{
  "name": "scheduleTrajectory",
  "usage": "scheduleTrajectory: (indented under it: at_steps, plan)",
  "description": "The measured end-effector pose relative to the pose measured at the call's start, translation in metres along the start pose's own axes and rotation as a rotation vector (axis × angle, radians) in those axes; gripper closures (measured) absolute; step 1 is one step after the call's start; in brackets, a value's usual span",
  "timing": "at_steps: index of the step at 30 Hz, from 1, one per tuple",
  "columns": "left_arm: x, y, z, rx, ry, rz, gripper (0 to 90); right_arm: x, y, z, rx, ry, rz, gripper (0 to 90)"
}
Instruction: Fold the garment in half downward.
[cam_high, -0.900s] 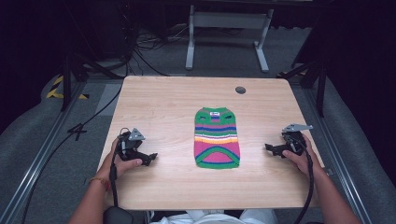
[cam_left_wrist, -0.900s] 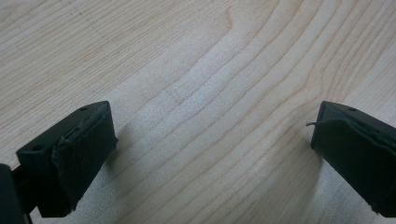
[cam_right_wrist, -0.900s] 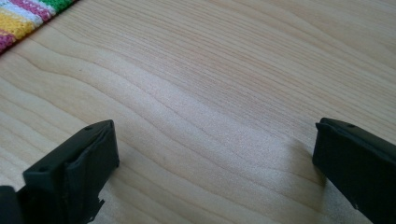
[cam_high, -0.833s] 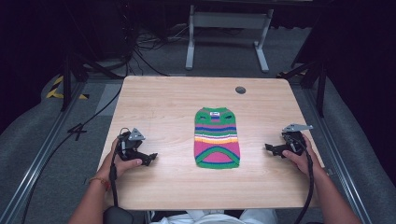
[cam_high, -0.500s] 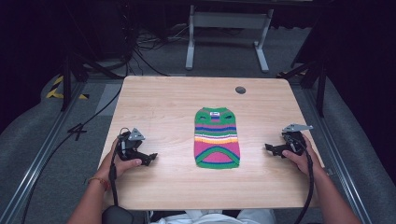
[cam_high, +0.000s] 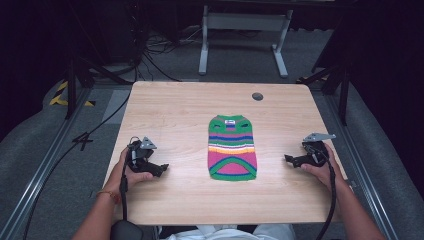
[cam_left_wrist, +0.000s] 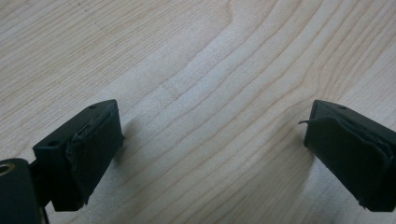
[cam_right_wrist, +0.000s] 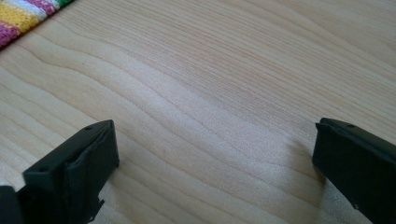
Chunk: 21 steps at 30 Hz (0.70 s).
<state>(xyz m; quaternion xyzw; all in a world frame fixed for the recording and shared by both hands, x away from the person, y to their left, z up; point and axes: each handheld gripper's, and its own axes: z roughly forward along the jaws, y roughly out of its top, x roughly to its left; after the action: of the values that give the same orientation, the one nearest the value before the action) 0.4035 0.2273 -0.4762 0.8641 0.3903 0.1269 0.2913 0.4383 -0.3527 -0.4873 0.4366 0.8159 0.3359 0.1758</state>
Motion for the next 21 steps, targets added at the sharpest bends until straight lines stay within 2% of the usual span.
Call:
scheduleTrajectory:
  at_steps: [3,5,7,9,10,11,13,15,16,18,19,20,21]
  plan:
    - [-0.002,0.0,0.0,-0.011,-0.001,-0.009,5.2,0.0,0.0,0.0,0.003,0.006,-0.007,0.6]
    - [-0.002,0.0,0.0,-0.03,-0.003,-0.004,8.5,-0.001,0.0,0.0,0.005,0.008,-0.015,1.8]
    - [-0.003,0.0,0.0,-0.042,-0.002,0.003,16.4,-0.001,0.001,-0.001,0.005,0.013,-0.018,2.9]
    - [-0.004,0.003,-0.001,-0.045,-0.043,0.012,22.3,0.0,0.003,-0.001,0.005,0.022,-0.028,11.0]
    - [-0.004,0.003,-0.001,-0.045,-0.043,0.012,27.0,0.0,0.003,-0.001,0.005,0.022,-0.028,11.0]
    - [-0.004,0.005,-0.002,-0.051,-0.051,0.028,30.8,0.002,0.005,-0.002,-0.005,0.04,-0.035,16.4]
    - [0.0,0.011,-0.007,-0.088,-0.055,0.022,27.2,0.004,0.006,-0.001,-0.002,0.046,-0.046,18.0]
    - [0.003,0.017,-0.01,-0.104,-0.059,0.007,28.6,0.005,0.007,-0.001,-0.005,0.052,-0.045,18.7]
    - [0.004,0.021,-0.011,-0.114,-0.073,-0.007,28.7,0.006,0.009,-0.002,-0.005,0.053,-0.046,19.3]
    - [0.004,0.029,-0.013,-0.128,-0.087,-0.001,28.7,0.006,0.013,-0.006,-0.022,0.072,-0.022,20.6]
    - [0.004,0.029,-0.013,-0.128,-0.087,-0.001,28.7,0.006,0.013,-0.006,-0.022,0.072,-0.022,20.6]
    - [0.003,0.033,-0.012,-0.125,-0.073,0.017,28.7,0.006,0.018,-0.008,-0.035,0.07,-0.026,22.1]
    - [0.001,0.038,-0.011,-0.117,-0.084,0.012,28.6,0.008,0.021,-0.01,-0.045,0.069,-0.022,24.1]
